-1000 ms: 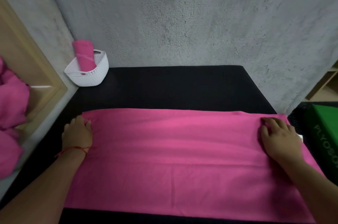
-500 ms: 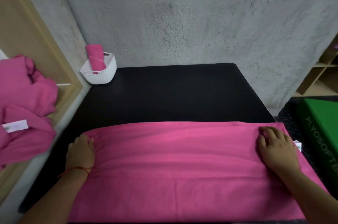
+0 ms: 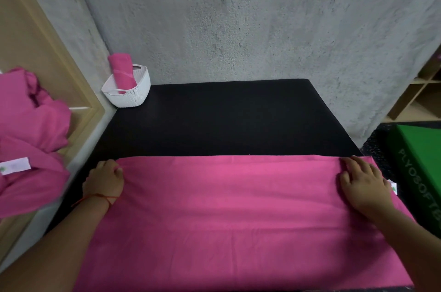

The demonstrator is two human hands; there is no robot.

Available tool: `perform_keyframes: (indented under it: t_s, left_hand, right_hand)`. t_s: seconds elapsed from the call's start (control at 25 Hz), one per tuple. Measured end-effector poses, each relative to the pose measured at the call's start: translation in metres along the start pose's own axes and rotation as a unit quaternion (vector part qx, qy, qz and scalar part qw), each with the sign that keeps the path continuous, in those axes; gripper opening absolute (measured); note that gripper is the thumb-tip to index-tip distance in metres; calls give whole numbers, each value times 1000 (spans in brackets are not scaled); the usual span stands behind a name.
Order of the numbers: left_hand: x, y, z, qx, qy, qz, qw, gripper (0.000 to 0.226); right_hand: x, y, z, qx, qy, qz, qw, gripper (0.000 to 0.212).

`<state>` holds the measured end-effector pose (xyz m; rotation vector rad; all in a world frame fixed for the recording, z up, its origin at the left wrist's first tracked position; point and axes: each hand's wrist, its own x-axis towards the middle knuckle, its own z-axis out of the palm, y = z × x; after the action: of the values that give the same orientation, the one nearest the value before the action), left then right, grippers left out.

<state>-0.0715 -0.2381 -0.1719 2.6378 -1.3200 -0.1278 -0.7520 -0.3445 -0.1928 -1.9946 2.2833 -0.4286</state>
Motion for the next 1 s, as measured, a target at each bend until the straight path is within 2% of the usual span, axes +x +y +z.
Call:
perform_keyframes:
  t_s: [0.12, 0.24, 0.32, 0.4, 0.48, 0.6, 0.68, 0.8, 1.0]
  left_hand:
    - [9, -9, -21, -66, -23, 13, 997, 20]
    - [3, -9, -38, -73, 26, 27, 997, 20]
    - [-5, -2, -37, -117, 52, 29, 991, 19]
    - [-9, 3, -32, -213, 32, 3, 977, 18]
    - [-7, 2, -23, -255, 16, -4, 967, 18]
    - [-8, -2, -14, -260, 16, -11, 965, 18]
    - [-9, -2, -15, -267, 24, -1, 964, 18]
    - [-2, 0, -20, -253, 29, 15, 967, 20]
    - [16, 1, -20, -197, 6, 32, 980, 23]
  right_hand:
    - [30, 10, -27, -99, -16, -51, 994, 30]
    - [54, 15, -42, -157, -21, -57, 986, 26]
    - [59, 17, -41, -178, -20, -65, 982, 22]
    - [59, 18, -44, -121, -24, -46, 991, 14]
    - [54, 19, -45, 6, -24, 14, 1000, 14]
    - [42, 24, -35, 172, -2, 92, 981, 16]
    - [34, 27, -29, 226, 28, 133, 965, 18]
    - [29, 23, -31, 244, 73, 149, 955, 26]
    - [27, 0, -34, 190, 124, 153, 962, 27]
